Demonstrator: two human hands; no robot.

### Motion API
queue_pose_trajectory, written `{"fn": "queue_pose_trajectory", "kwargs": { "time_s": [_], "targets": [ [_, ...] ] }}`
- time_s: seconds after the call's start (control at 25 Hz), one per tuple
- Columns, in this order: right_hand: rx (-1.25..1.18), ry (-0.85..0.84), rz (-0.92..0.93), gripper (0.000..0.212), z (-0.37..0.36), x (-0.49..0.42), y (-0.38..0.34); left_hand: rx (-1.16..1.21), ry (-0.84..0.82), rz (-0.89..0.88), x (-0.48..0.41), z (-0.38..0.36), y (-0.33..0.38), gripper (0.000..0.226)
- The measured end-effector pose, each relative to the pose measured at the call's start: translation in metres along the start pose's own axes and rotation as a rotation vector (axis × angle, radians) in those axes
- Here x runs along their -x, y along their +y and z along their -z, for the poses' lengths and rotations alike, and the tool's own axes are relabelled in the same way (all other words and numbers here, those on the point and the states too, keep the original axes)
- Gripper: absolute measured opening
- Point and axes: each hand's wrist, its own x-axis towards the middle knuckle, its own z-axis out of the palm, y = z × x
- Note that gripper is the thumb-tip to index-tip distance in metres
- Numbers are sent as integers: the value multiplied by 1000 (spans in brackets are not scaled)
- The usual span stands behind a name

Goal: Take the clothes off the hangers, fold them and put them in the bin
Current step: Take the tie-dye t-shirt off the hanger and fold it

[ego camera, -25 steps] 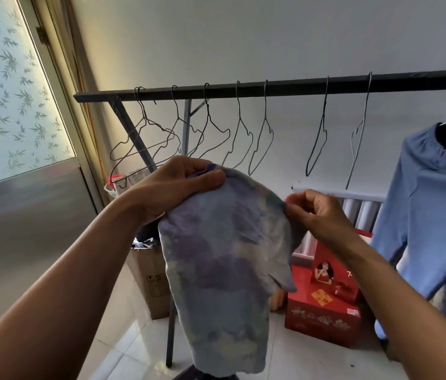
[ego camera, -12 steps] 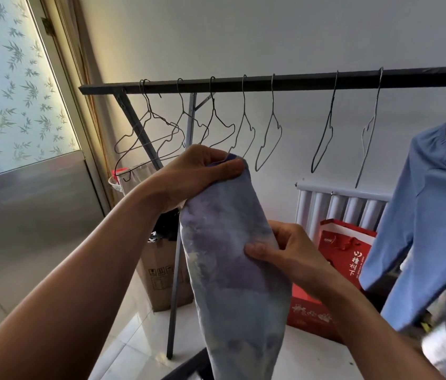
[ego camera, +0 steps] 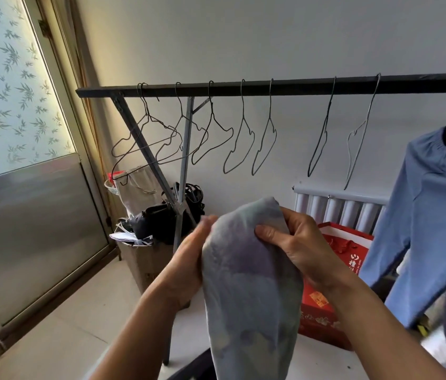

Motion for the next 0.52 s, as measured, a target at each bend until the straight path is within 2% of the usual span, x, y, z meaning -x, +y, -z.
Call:
{"fn": "queue_pose_trajectory", "kwargs": {
  "time_s": [0.08, 0.16, 0.24, 0.4, 0.44, 0.52],
  "targets": [
    [4, 39, -16, 15, 1, -1, 3, -37, 58, -118, -1, -2, 2, 80],
    [21, 66, -12, 15, 1, -2, 5, -24, 65, -158, -3, -2, 6, 92],
    [43, 71, 11, 22, 0, -2, 6, -14, 86, -119, -2, -3, 6, 87],
    [34, -47, 19, 34, 0, 1, 3, -24, 28, 133, 4, -6, -2, 64],
    [31, -76, 22, 37, 0, 2, 1, 14, 9, 141, 5, -6, -5, 66],
    [51, -69, 30, 45, 0, 2, 2, 104, 21, 48, 4, -4, -8, 84]
  ]
}}
